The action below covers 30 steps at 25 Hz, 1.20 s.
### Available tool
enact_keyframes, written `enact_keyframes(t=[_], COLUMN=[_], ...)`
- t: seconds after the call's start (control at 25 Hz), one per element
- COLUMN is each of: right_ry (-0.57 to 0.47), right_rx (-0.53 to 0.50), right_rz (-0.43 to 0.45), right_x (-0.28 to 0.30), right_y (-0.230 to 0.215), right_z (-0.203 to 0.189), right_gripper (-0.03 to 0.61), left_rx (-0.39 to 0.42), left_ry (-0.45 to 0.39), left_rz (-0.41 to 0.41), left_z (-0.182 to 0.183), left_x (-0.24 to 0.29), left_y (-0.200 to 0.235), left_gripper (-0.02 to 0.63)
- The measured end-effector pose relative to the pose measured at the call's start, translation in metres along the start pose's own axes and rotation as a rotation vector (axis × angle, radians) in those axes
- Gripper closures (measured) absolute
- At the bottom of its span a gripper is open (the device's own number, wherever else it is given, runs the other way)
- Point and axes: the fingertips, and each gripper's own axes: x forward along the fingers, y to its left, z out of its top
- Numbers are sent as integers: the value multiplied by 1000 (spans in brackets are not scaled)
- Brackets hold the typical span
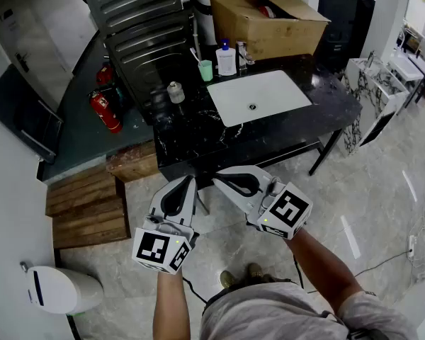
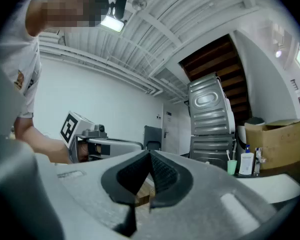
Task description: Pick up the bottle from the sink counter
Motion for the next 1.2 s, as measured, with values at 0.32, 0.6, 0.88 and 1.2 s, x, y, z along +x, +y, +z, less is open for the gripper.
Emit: enact_keyframes(t=[0.32,0.6,0.88,1.2], right_ry=[1,2,15,25], right_rx=[-2,-6,-20,-27], right_rz=[-15,-42,-66,-87], right_x=[12,35,57,79], right_y=[5,4,9,-11], right_z=[1,4,-3,-7], right_gripper=[578,578,578,578], left_rx=[1,-3,11,16], left_ry=[-12,-18,-26,-18], left_rz=[-19,-34,-50,-48], left_z=[-2,-4,-6,-9], left_x=[-6,-12,-19,-12], left_y=[13,41,69,101], left_gripper=[612,612,612,612])
